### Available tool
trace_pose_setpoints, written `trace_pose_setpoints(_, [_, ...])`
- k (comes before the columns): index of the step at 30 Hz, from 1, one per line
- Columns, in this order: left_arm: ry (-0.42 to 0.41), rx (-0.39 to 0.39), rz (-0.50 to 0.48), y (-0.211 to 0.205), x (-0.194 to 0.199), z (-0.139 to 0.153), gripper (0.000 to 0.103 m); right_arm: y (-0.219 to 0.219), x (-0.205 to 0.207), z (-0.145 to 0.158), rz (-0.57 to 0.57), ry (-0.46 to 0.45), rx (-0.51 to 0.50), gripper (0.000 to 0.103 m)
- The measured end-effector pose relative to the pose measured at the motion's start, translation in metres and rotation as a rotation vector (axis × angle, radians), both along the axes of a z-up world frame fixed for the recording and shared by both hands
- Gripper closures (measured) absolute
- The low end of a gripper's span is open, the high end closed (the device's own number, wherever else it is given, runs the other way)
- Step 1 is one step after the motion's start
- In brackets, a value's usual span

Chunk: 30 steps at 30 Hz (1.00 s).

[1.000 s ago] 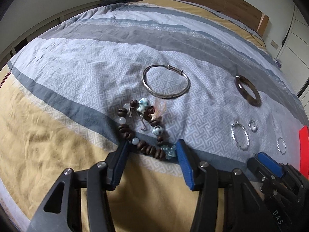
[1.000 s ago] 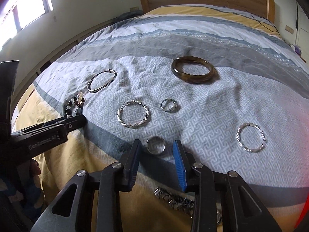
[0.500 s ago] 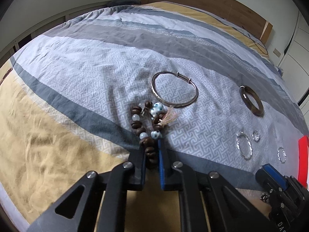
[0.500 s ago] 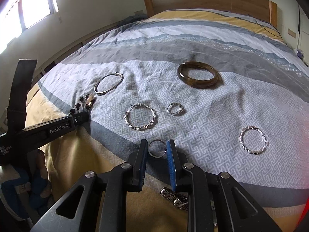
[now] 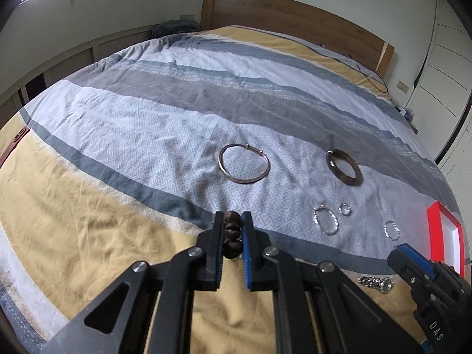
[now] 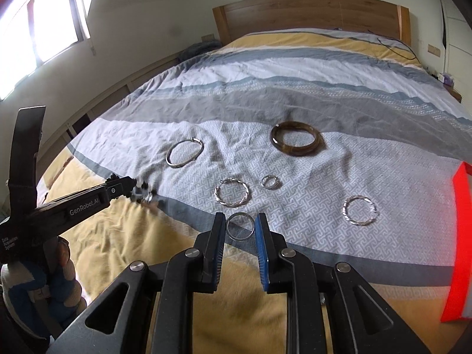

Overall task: Organize jewelry
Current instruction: 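Carry the silver ring and beaded bracelet into the red box with both tools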

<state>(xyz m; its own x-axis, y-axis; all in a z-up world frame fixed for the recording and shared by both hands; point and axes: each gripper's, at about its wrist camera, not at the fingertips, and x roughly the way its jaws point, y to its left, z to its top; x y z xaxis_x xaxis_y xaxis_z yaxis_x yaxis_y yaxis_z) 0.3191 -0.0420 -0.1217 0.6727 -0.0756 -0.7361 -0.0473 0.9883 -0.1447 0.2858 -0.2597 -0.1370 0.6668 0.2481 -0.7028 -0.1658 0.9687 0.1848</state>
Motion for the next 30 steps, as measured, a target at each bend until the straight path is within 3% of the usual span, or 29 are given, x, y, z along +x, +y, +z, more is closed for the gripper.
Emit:
trace_pose_setpoints(7, [-0.056, 0.002, -0.073, -0.025, -0.03, 0.043, 0.093, -0.023, -0.036, 0.034, -0.051, -0.041, 0.016, 0.083])
trace_pose_setpoints(12, [-0.087, -0.002, -0.159, -0.066, -0.047, 0.071, 0.093, -0.055, -0.065, 0.053, -0.11, -0.068, 0.022, 0.083])
trace_pose_setpoints(22, [-0.082, -0.078, -0.488, -0.221, -0.062, 0.099, 0.093, -0.17, -0.111, 0.067, -0.302, -0.081, -0.029, 0.083])
trace_pose_setpoints(30, [-0.022, -0.124, -0.719, -0.347, -0.055, 0.077, 0.093, -0.28, -0.101, 0.047, -0.446, -0.009, -0.123, 0.083])
